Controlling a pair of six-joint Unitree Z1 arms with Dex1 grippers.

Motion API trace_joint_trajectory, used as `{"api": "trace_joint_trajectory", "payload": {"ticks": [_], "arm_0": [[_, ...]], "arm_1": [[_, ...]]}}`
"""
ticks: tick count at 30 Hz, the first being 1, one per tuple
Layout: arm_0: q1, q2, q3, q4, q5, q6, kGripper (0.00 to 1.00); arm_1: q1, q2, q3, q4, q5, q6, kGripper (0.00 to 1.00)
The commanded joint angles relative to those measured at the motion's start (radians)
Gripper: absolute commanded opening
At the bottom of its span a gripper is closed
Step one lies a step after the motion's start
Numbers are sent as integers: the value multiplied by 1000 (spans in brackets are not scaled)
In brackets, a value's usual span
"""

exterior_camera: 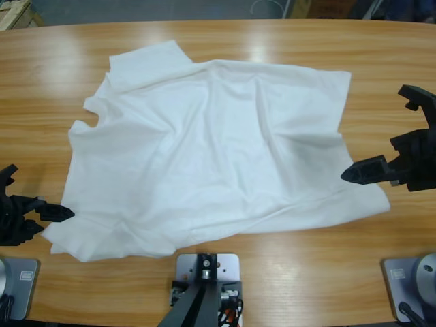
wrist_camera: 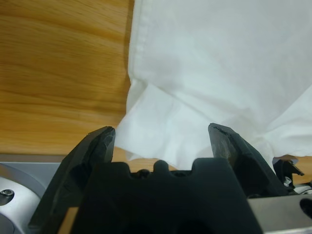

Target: Fold clothes

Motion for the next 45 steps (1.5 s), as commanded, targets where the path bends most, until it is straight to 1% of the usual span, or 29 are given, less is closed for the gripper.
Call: {"api": "trace_joint_trajectory", "payload": {"ticks": [1,11,18,19,22,23,25,26,39,45], "arm_0": [[-11,61,21,-39,-4,9,752],[-35,170,11,-39,4,-9,738],[-52,171,0,-40,4,-9,723],[-57,171,-3,-42,4,-8,682],[-66,174,-7,-59,4,1,364],[-75,174,-7,-70,4,9,242],[-86,178,-7,-87,4,22,54],[-86,182,-7,-92,4,28,0],[-87,181,-7,-101,-3,38,0],[-88,95,-6,-100,5,45,0]], "arm_1": [[2,7,25,-12,1,-12,1000],[2,5,25,-12,1,-12,1000],[2,8,25,-12,1,-12,1000],[2,8,25,-12,1,-12,1000],[2,12,25,-12,0,-12,1000],[2,12,25,-12,-1,-11,1000],[2,15,25,-12,-1,-10,1000],[2,16,24,-12,-1,-11,1000],[2,31,24,-12,-2,-10,996],[2,30,24,-12,-2,-10,996]]}}
